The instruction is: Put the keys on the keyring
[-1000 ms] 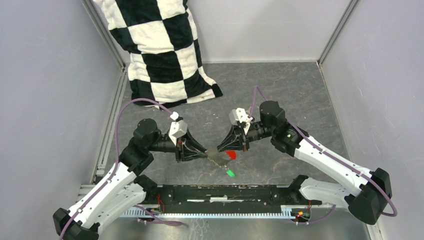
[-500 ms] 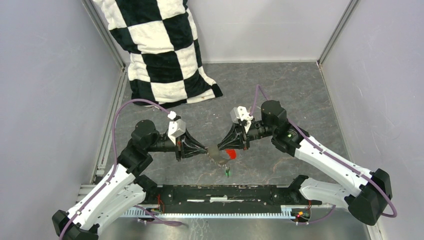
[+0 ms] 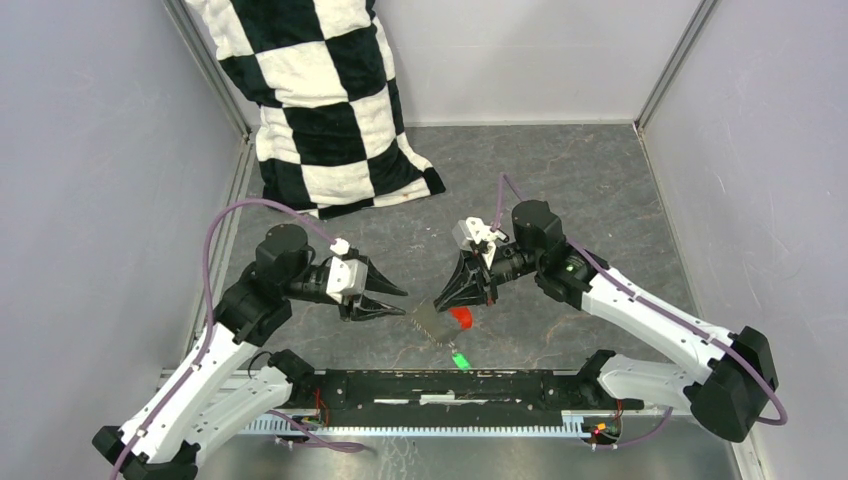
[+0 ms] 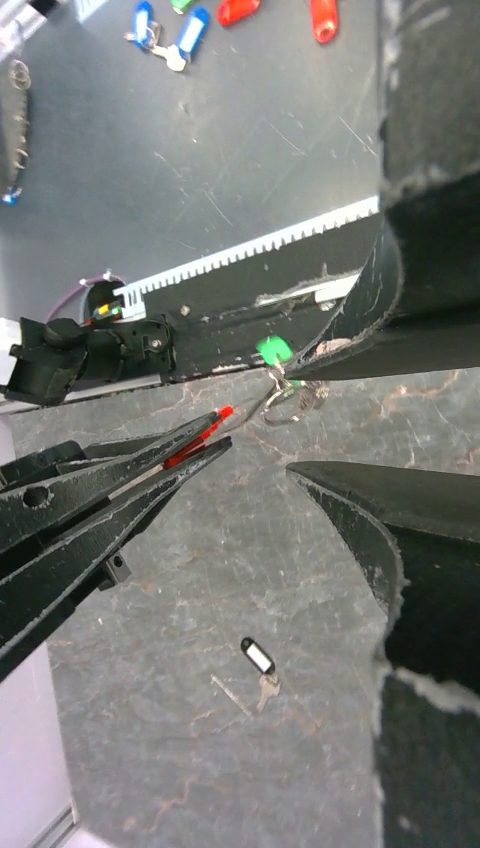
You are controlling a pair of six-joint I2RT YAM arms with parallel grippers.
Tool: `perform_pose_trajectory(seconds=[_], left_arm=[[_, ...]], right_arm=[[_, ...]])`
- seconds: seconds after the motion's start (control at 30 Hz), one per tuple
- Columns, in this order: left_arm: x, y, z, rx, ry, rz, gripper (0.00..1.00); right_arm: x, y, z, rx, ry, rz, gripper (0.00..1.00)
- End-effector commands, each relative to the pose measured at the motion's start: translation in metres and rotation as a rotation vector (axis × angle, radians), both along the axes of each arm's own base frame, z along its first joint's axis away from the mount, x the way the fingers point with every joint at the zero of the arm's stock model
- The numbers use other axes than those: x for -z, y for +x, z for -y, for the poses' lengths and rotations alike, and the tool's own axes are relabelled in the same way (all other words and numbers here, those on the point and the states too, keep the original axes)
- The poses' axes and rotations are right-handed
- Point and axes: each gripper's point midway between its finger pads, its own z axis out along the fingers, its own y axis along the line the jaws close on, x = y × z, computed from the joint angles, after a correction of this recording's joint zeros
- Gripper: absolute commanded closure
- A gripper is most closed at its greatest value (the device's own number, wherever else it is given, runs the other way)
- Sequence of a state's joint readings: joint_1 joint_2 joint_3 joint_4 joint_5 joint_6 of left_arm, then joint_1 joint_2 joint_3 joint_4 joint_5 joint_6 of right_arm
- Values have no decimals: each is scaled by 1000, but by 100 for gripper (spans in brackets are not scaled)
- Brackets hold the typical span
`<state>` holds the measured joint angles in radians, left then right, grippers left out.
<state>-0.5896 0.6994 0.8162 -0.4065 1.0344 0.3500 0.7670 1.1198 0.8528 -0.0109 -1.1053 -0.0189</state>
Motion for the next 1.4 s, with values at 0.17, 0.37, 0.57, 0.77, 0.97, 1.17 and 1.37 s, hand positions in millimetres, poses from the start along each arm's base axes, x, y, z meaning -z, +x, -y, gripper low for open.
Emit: perform_pose_trajectory(seconds=[0.17, 0.37, 0.57, 0.77, 0.97, 1.17, 1.37], left_arm=[[20, 0, -17, 93, 120, 342, 46], [8, 2, -16, 74, 47, 481, 32], [-14, 6, -15, 17, -56, 597, 31], [-28, 9, -15, -3, -90, 677, 32], [-30, 10, -17, -14, -89, 713, 33], [-36, 10, -17, -24, -113, 724, 39], [-51, 1, -11, 15, -177, 644, 42]], right_arm=[[-7, -20, 4, -121, 26, -61, 100], [-18, -21, 0, -123, 83, -96, 100], [-47, -21, -8, -120, 188, -133, 100], [-67, -24, -12, -155, 267, -206, 99], [-71, -27, -15, -185, 290, -245, 99], [-72, -29, -18, -196, 289, -264, 99], [-68, -23, -29, -182, 267, -274, 99]])
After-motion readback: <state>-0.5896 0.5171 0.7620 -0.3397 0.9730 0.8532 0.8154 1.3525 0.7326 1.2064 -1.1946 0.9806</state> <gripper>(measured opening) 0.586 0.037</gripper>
